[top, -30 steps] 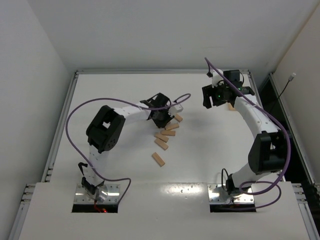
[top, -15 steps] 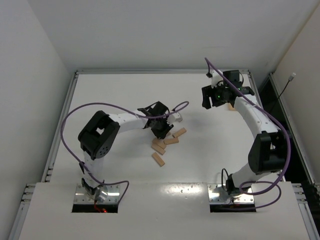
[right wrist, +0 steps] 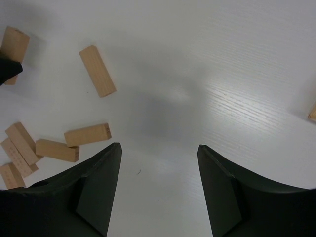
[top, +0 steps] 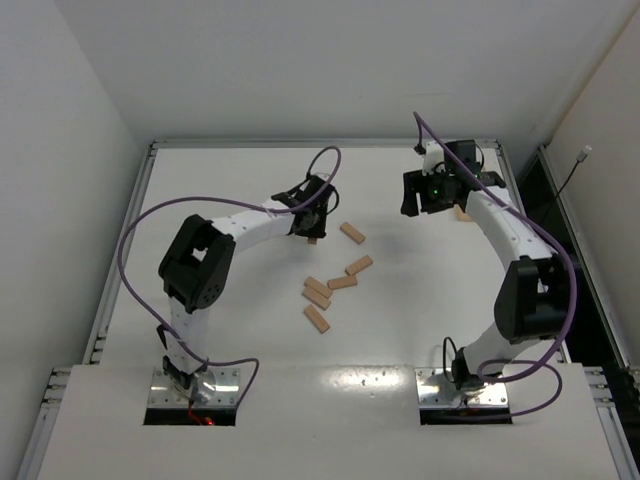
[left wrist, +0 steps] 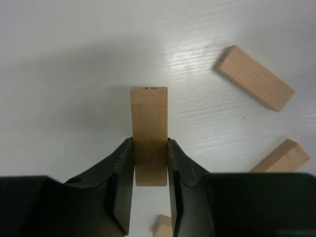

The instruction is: Build the wood block tower

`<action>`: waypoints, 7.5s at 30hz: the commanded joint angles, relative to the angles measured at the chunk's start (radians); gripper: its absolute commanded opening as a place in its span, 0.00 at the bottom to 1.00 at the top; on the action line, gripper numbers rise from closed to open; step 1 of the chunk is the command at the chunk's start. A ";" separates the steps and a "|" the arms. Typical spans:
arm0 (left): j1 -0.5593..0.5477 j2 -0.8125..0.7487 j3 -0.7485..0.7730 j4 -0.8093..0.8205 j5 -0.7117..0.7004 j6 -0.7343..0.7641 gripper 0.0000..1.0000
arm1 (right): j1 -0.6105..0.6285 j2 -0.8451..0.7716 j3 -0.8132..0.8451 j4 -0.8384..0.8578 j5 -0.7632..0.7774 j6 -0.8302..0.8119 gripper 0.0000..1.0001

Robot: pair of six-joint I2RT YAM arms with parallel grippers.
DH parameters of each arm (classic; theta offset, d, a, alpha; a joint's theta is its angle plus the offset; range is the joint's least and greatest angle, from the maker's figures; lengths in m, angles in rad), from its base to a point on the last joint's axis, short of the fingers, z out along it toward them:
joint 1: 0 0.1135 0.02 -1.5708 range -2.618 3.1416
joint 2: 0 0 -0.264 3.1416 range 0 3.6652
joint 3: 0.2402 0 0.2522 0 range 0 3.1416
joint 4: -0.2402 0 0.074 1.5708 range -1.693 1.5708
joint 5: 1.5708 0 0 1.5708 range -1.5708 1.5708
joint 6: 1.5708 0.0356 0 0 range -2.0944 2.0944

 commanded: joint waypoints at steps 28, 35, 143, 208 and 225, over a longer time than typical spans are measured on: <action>-0.032 0.079 0.073 -0.067 -0.084 -0.188 0.91 | 0.024 0.035 0.034 0.022 -0.008 0.052 0.71; 0.005 -0.118 0.145 -0.047 -0.181 -0.069 0.94 | 0.099 0.044 0.025 0.072 0.059 0.063 0.71; 0.536 -0.336 -0.046 0.025 -0.069 -0.087 1.00 | 0.623 0.754 0.767 -0.286 0.481 0.784 0.00; 0.564 -0.385 -0.111 0.054 0.038 -0.105 0.96 | 0.669 0.296 0.335 0.061 0.370 0.401 0.76; 0.045 -0.196 0.024 -0.151 0.370 0.374 0.78 | 0.212 -0.218 -0.239 0.191 0.757 -0.022 0.74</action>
